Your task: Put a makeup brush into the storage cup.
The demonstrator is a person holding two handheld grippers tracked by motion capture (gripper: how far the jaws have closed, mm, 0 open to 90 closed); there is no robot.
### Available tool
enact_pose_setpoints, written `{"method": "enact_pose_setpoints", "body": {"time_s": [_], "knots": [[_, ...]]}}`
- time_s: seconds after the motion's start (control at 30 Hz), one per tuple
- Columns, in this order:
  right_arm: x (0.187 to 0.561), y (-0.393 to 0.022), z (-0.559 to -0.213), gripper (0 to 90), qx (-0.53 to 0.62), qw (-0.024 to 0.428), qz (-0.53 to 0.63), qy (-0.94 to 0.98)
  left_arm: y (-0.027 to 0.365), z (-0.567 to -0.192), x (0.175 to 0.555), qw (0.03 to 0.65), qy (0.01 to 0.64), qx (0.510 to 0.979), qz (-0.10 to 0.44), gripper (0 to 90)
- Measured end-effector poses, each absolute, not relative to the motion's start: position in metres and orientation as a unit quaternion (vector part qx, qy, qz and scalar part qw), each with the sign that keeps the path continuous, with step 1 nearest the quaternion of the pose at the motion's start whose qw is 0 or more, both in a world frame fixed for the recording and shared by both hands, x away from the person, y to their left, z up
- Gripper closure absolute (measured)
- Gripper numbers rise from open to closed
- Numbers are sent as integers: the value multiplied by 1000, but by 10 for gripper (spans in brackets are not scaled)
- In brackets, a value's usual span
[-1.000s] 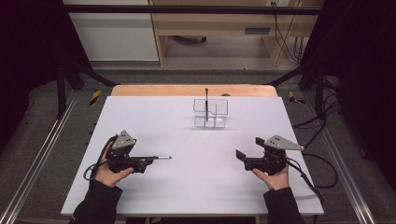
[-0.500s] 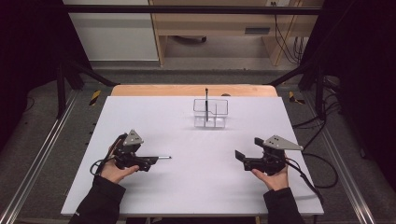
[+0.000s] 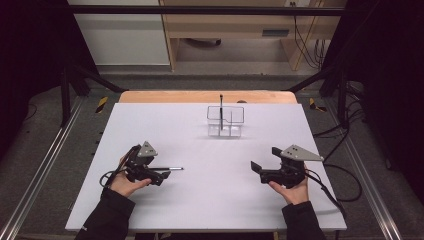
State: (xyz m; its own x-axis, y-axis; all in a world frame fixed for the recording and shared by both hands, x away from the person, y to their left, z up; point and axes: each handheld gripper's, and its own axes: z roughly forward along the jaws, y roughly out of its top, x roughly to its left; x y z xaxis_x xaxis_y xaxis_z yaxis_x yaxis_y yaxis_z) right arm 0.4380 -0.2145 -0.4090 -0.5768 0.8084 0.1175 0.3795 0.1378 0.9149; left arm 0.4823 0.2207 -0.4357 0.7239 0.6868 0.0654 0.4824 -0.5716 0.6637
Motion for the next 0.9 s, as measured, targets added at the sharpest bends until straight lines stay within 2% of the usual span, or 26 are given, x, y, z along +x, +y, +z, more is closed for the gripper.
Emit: {"method": "enact_pose_setpoints", "body": {"time_s": [0.5, 0.9], "knots": [[440, -211, -413, 73, 411, 208, 504, 731, 219, -446, 491, 302, 340, 877, 154, 110], [440, -210, -414, 73, 412, 207, 502, 732, 214, -455, 494, 286, 332, 887, 148, 198]]}}
